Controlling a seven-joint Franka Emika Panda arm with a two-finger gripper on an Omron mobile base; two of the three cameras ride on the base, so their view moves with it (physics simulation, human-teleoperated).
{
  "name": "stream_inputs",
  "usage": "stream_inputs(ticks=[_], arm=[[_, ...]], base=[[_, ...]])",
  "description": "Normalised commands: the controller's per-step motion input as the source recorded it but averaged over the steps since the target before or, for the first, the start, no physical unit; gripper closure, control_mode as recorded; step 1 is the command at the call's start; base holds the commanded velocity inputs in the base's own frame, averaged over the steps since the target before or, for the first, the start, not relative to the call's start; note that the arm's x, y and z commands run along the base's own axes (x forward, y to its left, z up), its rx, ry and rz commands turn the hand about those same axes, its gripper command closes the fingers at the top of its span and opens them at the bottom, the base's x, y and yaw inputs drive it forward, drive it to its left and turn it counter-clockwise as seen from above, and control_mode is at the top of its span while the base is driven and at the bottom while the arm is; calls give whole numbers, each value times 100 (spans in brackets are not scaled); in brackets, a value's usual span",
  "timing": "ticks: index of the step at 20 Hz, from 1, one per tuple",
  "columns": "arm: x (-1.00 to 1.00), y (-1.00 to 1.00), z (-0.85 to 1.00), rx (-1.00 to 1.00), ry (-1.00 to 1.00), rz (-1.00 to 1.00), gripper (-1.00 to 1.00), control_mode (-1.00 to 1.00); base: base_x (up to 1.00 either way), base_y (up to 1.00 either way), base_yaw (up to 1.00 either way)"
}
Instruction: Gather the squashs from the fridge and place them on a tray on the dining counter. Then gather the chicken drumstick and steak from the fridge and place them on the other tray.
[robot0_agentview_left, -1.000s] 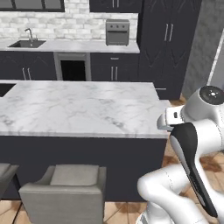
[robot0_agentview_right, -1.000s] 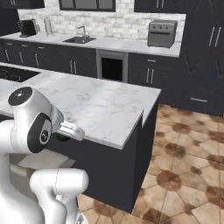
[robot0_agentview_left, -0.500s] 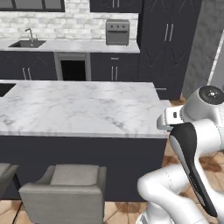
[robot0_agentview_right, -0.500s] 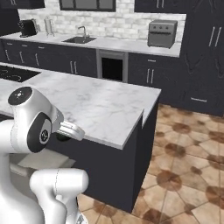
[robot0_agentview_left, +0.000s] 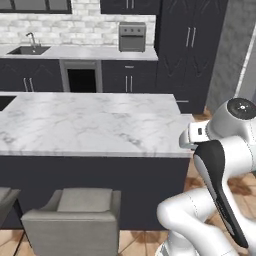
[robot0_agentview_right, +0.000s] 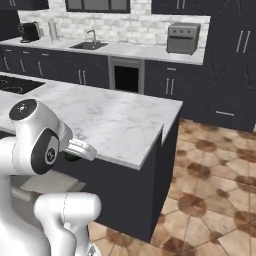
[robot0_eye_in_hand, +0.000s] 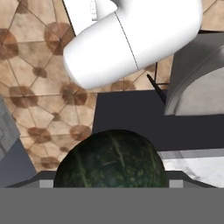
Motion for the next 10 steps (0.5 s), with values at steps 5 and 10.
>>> stream_inputs(ticks=[5, 10], arm=[[0, 0, 0, 0, 0, 0, 100, 100], [0, 0, 0, 0, 0, 0, 100, 100]], base=[[-47, 47, 1], [-87, 2, 1]])
